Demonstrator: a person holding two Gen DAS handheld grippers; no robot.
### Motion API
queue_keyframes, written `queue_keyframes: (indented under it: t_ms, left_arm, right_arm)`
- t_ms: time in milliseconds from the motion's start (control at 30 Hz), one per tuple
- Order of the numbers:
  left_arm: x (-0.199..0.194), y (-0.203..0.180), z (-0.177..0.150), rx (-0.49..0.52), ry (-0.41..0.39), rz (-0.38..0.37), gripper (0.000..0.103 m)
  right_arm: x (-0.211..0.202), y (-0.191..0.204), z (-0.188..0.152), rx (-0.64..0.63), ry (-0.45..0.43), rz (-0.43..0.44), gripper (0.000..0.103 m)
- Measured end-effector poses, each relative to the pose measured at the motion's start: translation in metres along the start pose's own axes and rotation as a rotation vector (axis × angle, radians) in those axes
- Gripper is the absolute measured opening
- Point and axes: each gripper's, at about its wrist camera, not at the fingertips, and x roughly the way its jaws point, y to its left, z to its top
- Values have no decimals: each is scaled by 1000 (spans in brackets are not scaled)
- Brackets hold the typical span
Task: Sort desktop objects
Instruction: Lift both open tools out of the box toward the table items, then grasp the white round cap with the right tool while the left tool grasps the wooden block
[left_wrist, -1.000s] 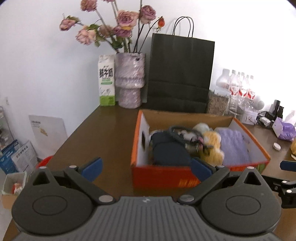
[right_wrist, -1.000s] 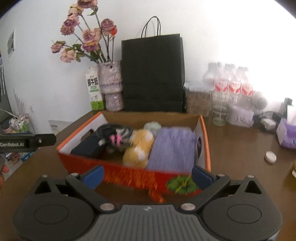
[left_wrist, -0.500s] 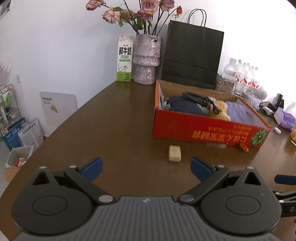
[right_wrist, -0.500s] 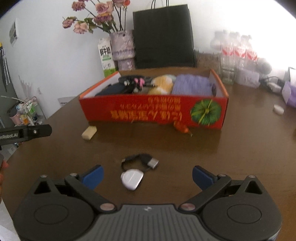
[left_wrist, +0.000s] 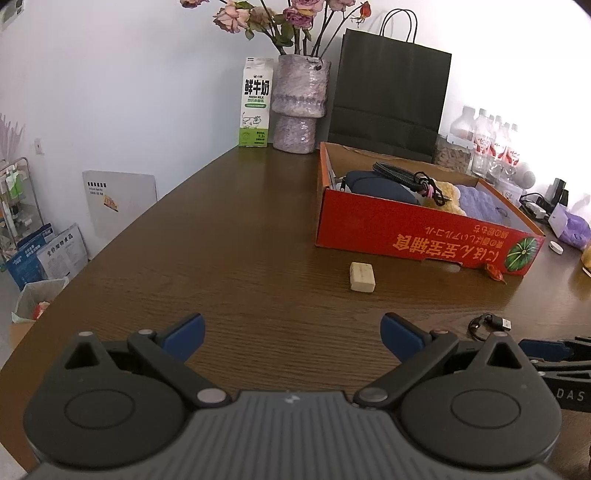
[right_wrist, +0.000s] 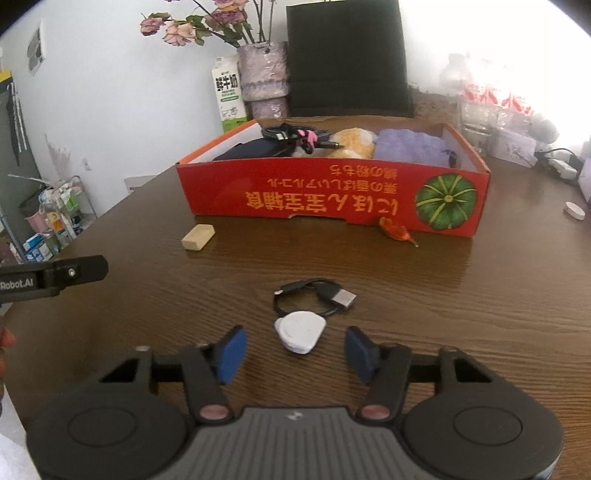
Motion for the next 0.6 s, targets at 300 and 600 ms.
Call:
queue_keyframes:
  t_ms: [300,600]
  left_arm:
    - [1,4,-1,-7,6,-7,103]
    - [3,0,4,4,4,-13,103]
  right_arm:
    - [3,3,1,-13,-8,-20,23]
    - [-3,-1,4,-6,-38,-18,23]
